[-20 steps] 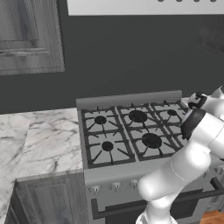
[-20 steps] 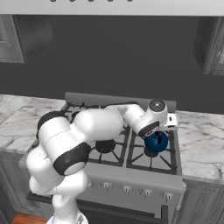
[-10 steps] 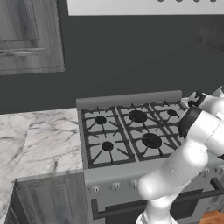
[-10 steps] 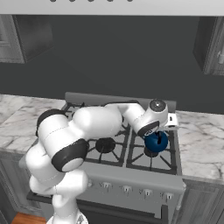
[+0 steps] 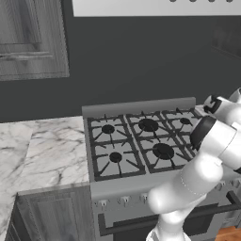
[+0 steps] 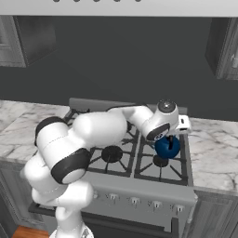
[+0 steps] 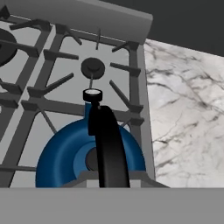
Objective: The kettle is done boiling. Turn off the stove, then wait for 300 timesteps before moving the kettle to the dining table.
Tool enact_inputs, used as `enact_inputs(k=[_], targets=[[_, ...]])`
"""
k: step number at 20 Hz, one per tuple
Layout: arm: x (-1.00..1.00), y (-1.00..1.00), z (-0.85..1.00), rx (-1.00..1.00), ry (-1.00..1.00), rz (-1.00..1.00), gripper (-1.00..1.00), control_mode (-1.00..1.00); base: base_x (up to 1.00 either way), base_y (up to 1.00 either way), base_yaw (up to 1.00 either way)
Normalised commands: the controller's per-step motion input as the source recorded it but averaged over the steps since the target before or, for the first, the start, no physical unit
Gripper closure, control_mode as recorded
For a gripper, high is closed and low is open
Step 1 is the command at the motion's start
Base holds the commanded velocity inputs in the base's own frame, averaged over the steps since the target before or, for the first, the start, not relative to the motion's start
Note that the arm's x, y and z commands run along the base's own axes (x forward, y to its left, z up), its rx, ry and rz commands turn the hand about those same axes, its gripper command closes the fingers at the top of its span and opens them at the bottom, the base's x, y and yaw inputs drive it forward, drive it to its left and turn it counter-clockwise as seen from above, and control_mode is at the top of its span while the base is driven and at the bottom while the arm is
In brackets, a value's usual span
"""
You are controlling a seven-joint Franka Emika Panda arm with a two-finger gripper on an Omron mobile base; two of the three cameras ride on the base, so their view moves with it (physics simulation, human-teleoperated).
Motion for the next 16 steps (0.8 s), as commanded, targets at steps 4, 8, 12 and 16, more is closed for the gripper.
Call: enact_inputs(k=[4,8,12,16], targets=[[-0.14,0.00,0.27,-0.06,0.00,-0.03,1.00,-1.00,0.00,0.00,0.00],[-0.25,0.00,0.31,-0.03,0.00,-0.03,1.00,-1.00,0.00,0.00,0.00],[-0.37,0.00,0.26,-0.01,0.00,-0.03,1.00,-1.00,0.00,0.00,0.00],[-0.54,0.00,0.20,0.00,-0.04,-0.03,1.00,-1.00,0.00,0.00,0.00]])
